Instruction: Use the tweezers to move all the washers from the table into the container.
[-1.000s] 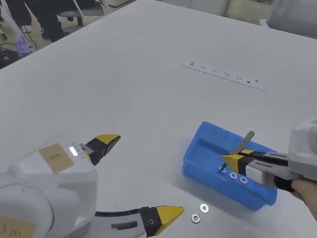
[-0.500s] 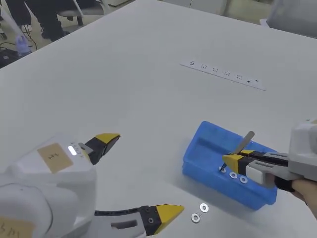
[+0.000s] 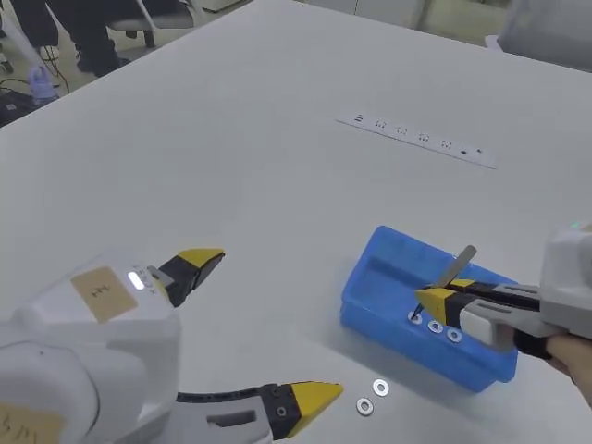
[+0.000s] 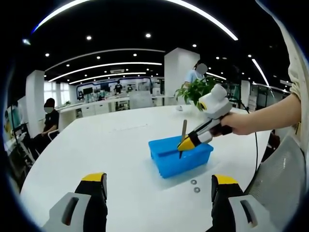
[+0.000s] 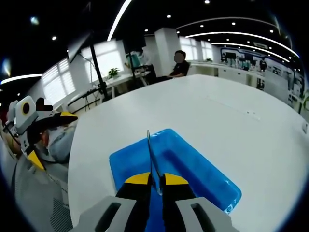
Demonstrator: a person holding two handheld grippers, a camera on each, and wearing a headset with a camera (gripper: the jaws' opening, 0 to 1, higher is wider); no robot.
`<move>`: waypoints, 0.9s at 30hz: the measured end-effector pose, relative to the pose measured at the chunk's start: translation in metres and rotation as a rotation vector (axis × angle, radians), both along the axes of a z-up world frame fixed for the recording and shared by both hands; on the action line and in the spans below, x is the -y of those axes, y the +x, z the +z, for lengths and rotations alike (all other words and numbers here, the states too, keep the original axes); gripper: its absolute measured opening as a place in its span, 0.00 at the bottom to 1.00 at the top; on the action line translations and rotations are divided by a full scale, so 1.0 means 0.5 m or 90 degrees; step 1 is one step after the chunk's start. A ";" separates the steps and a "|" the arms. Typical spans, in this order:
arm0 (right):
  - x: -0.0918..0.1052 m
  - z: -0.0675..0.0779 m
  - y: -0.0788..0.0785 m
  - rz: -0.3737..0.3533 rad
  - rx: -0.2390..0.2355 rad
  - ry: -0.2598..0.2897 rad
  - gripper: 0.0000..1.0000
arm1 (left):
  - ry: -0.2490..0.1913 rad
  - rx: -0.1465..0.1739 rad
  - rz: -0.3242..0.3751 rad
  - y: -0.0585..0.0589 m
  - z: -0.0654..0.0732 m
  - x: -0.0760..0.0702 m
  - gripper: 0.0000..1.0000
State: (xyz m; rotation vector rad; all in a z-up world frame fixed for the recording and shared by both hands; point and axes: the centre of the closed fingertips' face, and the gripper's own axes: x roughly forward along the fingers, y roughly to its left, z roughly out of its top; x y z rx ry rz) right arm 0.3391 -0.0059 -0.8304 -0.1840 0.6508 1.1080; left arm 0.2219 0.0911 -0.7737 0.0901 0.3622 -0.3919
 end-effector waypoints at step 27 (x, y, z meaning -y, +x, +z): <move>0.029 0.111 -0.067 -0.001 0.042 0.052 0.04 | -0.010 0.006 0.005 0.000 0.005 0.005 0.91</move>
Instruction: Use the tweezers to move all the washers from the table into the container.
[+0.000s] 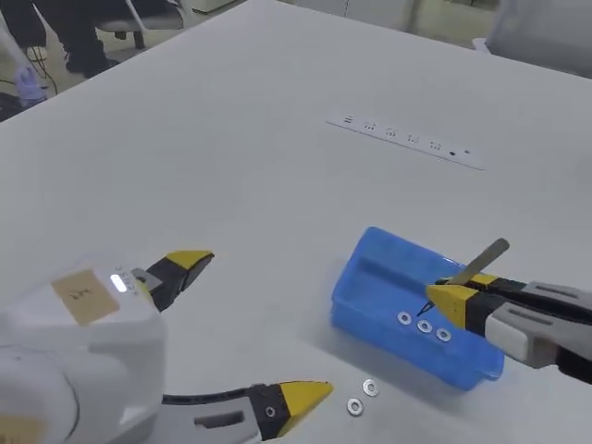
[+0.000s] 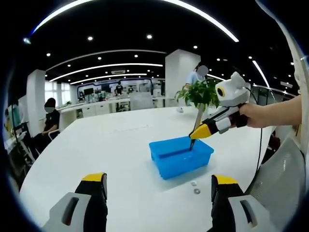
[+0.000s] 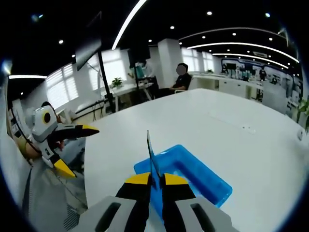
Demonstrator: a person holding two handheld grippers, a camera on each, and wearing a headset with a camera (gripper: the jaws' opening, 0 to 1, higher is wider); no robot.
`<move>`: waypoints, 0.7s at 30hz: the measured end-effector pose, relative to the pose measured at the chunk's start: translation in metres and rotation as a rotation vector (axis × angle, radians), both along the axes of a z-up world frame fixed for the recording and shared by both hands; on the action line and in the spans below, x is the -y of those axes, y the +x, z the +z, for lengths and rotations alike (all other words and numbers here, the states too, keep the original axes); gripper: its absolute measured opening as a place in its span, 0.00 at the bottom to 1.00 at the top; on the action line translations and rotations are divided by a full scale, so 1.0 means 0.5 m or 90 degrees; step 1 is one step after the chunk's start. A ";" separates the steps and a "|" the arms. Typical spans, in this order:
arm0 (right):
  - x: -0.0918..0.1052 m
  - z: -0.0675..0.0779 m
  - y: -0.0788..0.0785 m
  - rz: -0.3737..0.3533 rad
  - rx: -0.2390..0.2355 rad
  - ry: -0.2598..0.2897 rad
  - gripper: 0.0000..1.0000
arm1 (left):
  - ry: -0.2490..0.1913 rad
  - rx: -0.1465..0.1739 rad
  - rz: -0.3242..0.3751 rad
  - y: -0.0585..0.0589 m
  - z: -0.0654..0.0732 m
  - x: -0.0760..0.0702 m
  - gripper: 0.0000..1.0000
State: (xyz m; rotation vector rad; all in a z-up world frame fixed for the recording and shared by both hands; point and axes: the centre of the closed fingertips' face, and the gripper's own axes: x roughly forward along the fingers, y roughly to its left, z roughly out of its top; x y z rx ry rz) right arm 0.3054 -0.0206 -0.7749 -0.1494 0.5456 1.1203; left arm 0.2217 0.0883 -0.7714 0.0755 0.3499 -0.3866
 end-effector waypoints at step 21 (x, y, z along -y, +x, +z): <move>-0.028 -0.069 -0.077 0.008 -0.079 0.009 0.05 | 0.000 -0.016 0.062 0.005 -0.013 -0.043 0.90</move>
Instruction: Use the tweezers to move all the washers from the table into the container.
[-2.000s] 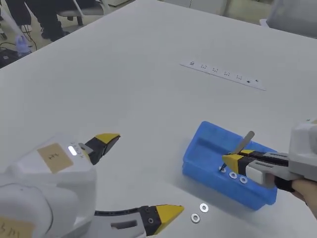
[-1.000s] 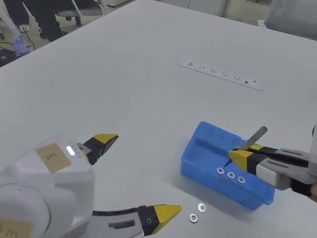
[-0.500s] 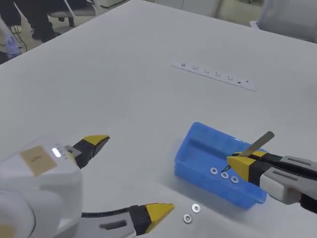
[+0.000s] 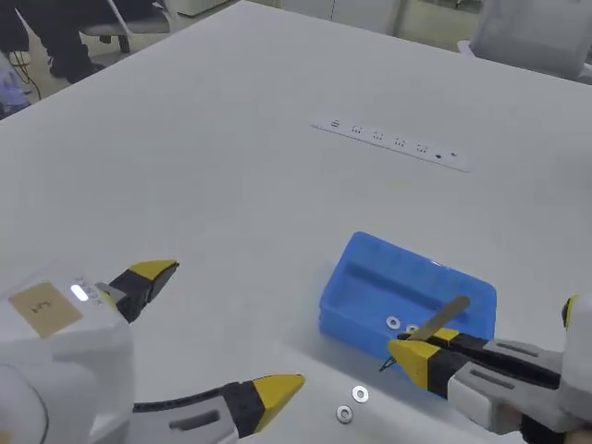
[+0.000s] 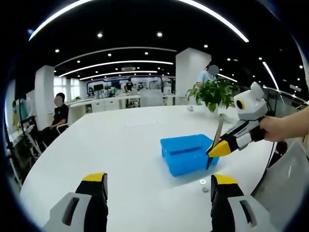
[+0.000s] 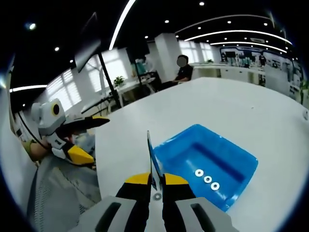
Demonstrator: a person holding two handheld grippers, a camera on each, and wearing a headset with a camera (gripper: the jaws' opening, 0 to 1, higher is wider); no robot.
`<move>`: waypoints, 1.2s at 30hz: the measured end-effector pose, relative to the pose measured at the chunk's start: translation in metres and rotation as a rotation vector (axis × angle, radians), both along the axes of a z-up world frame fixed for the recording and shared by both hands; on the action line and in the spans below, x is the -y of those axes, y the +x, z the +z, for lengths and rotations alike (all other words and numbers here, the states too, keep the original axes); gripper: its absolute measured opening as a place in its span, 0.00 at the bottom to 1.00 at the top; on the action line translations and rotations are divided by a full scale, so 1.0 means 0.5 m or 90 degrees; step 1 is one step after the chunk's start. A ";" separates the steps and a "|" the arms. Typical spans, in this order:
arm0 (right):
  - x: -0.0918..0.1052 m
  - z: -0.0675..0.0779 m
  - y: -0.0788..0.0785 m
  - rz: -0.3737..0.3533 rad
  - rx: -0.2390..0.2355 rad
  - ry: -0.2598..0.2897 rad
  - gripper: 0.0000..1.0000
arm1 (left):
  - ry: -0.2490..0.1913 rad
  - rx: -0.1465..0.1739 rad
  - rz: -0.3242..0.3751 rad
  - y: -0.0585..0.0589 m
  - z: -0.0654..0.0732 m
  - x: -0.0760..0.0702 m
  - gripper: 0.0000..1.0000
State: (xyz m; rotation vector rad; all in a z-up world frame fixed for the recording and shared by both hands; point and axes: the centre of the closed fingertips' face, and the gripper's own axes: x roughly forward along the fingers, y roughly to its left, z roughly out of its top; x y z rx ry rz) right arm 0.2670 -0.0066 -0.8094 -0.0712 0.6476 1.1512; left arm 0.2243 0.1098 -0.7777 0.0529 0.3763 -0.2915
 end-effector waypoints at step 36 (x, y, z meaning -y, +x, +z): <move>-0.013 -0.063 -0.020 0.009 -0.043 -0.022 0.06 | -0.010 -0.007 0.007 0.000 -0.005 -0.011 0.90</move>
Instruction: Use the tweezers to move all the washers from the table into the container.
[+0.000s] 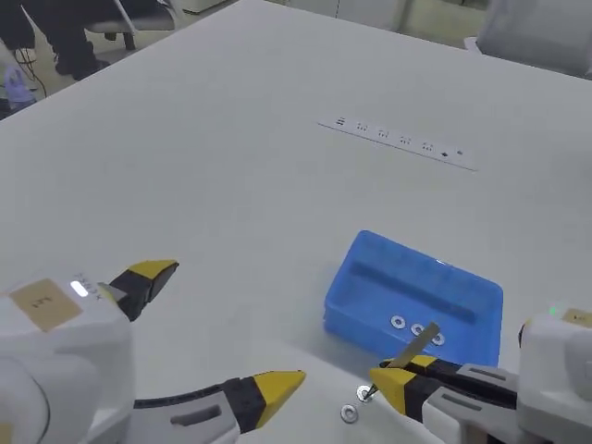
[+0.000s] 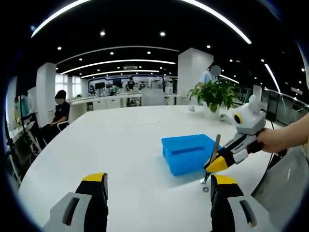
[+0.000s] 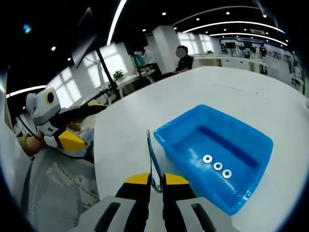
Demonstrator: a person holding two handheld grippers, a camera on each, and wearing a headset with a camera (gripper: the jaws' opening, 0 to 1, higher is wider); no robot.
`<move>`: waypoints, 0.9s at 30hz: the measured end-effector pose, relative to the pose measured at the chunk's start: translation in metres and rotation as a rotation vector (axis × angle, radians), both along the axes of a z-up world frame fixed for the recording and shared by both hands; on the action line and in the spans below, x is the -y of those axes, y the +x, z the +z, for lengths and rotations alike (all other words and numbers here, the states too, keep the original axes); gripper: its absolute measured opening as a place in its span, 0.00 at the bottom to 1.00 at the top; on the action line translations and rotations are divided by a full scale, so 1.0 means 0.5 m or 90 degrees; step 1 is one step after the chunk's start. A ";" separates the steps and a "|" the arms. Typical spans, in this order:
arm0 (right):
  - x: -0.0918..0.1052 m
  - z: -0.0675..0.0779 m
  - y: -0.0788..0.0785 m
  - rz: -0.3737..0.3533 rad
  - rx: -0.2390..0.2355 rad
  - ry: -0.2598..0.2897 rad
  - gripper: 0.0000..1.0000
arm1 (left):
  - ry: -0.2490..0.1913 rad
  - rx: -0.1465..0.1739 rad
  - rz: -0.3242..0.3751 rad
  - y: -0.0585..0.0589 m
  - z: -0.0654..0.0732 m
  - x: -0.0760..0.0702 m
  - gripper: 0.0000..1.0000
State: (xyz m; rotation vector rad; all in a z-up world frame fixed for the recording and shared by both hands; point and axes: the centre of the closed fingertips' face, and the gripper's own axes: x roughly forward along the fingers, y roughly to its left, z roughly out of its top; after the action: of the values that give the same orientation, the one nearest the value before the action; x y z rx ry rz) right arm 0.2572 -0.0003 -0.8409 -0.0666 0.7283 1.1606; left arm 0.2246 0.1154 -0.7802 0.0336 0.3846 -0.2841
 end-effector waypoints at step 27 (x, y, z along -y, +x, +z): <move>-0.013 -0.007 -0.029 0.135 0.139 -0.083 0.05 | 0.004 -0.001 0.000 0.000 0.000 0.003 0.89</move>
State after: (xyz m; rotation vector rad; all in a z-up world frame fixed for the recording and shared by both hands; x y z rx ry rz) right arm 0.2429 0.0061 -0.8443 -0.3815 0.6110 1.2824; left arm 0.2246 0.1140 -0.7800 0.0399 0.3870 -0.2835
